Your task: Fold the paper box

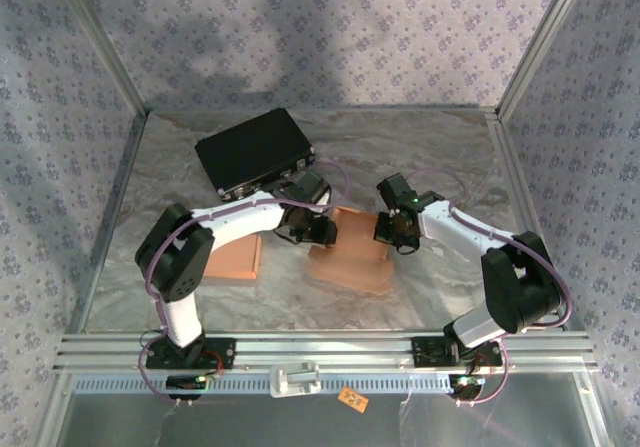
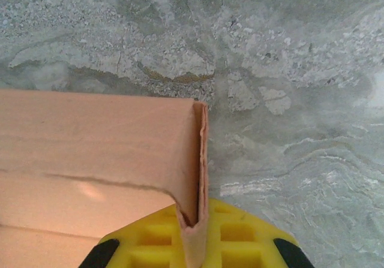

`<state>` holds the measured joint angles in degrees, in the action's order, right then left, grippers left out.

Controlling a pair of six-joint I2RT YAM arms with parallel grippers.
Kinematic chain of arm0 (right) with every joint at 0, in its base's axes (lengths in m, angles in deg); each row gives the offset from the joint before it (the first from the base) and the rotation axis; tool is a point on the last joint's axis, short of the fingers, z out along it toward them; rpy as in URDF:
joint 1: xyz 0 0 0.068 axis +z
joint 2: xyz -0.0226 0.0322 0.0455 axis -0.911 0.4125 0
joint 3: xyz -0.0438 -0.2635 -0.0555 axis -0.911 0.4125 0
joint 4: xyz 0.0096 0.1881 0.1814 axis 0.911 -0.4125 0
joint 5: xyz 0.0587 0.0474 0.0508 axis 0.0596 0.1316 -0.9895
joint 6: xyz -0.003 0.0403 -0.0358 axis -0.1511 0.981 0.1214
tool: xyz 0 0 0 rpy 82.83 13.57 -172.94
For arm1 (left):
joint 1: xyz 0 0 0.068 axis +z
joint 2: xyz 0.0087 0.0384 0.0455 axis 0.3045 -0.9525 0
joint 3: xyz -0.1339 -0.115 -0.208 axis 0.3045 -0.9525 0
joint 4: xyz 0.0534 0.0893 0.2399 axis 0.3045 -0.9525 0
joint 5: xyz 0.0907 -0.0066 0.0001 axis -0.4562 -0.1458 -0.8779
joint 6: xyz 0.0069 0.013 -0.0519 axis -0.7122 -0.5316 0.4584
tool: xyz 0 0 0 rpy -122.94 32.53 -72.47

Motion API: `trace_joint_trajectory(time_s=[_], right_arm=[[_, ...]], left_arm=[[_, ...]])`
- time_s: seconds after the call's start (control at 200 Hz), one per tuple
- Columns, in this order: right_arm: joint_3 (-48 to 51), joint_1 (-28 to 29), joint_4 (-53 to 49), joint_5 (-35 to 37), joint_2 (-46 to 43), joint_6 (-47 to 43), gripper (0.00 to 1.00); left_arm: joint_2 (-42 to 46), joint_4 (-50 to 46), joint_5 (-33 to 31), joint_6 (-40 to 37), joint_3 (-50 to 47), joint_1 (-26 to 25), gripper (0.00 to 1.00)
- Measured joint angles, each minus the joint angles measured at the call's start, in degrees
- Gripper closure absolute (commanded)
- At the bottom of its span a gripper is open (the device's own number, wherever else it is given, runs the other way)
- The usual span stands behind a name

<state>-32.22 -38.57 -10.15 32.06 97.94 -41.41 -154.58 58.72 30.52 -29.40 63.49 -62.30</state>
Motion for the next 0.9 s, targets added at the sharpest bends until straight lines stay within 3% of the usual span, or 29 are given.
trace_joint_trajectory(time_s=[0.19,0.31,0.415,0.904], right_arm=[[1.05,-3.63,0.96,-3.76,0.13,-2.95,1.00],[1.05,-5.38,1.44,-5.46,0.24,-5.49,1.00],[1.05,-5.53,1.64,-6.54,0.55,-6.88,1.00],[0.76,-5.29,2.40,-9.55,3.82,-8.87,1.00]], left_arm=[[3.50,10.27,14.36,0.28,-4.00,5.46,0.54],[3.58,13.25,21.16,-0.15,-6.43,8.35,0.66],[3.04,15.15,25.51,-0.17,-7.93,8.55,0.68],[1.84,21.09,29.00,1.79,-14.32,8.09,0.71]])
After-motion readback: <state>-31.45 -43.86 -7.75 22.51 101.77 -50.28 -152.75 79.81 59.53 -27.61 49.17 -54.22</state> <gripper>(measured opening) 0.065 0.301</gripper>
